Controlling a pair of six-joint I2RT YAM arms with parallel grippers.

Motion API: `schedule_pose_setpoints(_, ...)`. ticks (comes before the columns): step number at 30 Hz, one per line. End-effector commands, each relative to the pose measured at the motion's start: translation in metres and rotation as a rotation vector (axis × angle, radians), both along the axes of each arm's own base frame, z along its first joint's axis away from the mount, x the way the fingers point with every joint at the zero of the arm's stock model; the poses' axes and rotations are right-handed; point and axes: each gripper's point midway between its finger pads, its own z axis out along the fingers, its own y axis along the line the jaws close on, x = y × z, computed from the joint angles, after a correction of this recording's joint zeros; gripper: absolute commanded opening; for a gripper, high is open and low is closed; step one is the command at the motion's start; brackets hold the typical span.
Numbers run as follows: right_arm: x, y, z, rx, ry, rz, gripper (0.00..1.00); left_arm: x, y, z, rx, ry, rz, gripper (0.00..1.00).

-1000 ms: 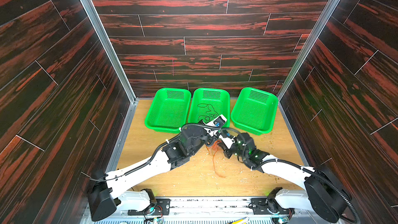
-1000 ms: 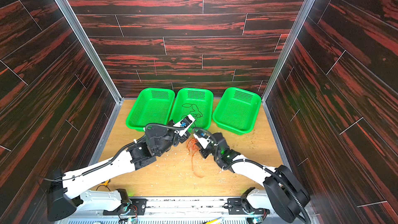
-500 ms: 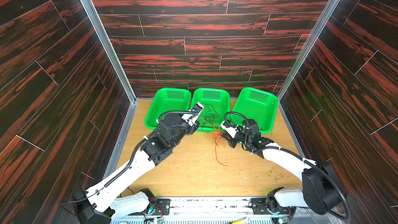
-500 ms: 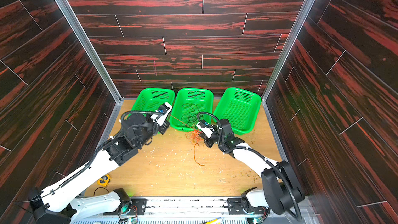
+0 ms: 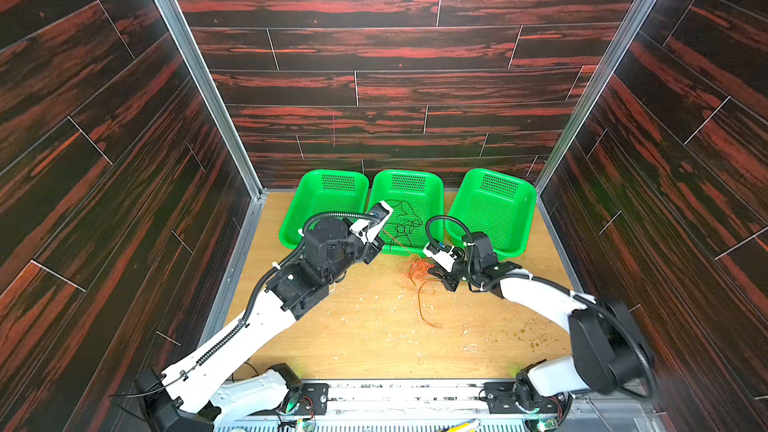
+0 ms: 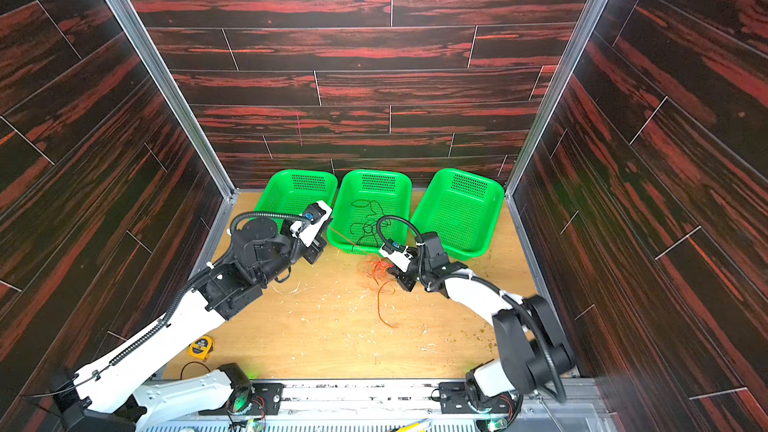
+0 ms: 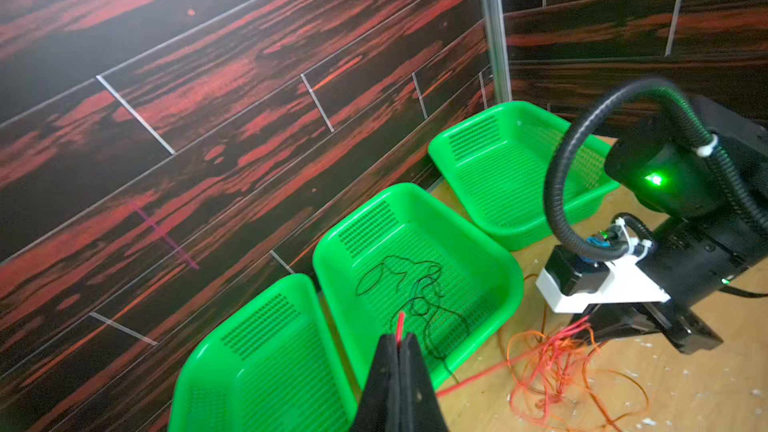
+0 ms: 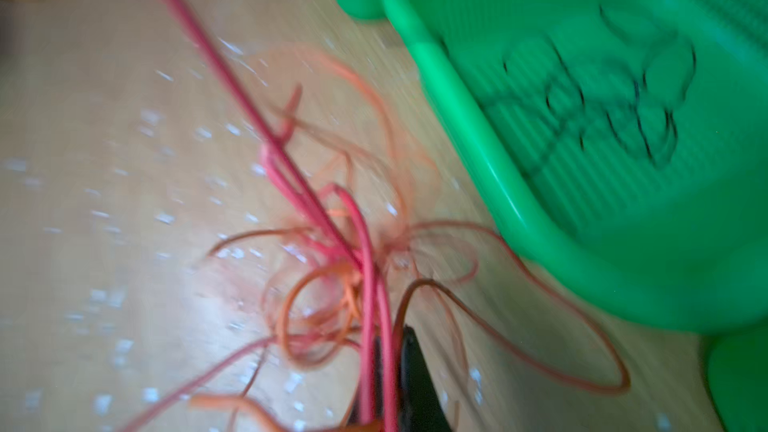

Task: Untangle the cables
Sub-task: 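Swing the left gripper holding the red wire over the leftmost basket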

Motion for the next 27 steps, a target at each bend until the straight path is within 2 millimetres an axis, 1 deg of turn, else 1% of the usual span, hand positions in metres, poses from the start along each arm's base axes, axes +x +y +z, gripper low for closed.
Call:
schedule_pose_setpoints(1,-0.017,-0.042,-0.055,-0.208,0.137,-0.061,0.01,-0.011,0.046,0.096,-0.133,-0.224,0.115,0.0)
schedule_pose_setpoints(5,-0.013,-0.048,-0.057,-0.223,0.116,-0.078,0.0,-0.011,0.06,0.104,-0.142,-0.233,0.141,0.0)
schedule_pose_setpoints(7,-0.01,-0.057,-0.063,-0.263,0.109,-0.106,0.0,-0.012,0.067,0.108,-0.14,-0.245,0.156,0.0)
schedule_pose_setpoints(10,-0.005,-0.078,-0.075,-0.337,0.12,-0.17,0.0,-0.01,0.081,0.114,-0.138,-0.263,0.199,0.0)
schedule_pose_setpoints(14,0.002,-0.102,-0.087,-0.391,0.132,-0.253,0.0,-0.005,0.106,0.124,-0.134,-0.284,0.271,0.0)
schedule_pose_setpoints(17,0.004,-0.112,-0.095,-0.427,0.139,-0.282,0.0,-0.001,0.122,0.131,-0.141,-0.289,0.301,0.0)
schedule_pose_setpoints(19,0.006,-0.115,-0.098,-0.446,0.135,-0.288,0.0,0.004,0.126,0.134,-0.151,-0.285,0.303,0.0)
schedule_pose_setpoints(22,0.008,-0.119,-0.099,-0.454,0.121,-0.301,0.0,0.01,0.124,0.134,-0.142,-0.276,0.292,0.0)
schedule_pose_setpoints(27,0.013,-0.134,-0.101,-0.473,0.111,-0.349,0.0,0.018,0.136,0.149,-0.146,-0.301,0.322,0.0)
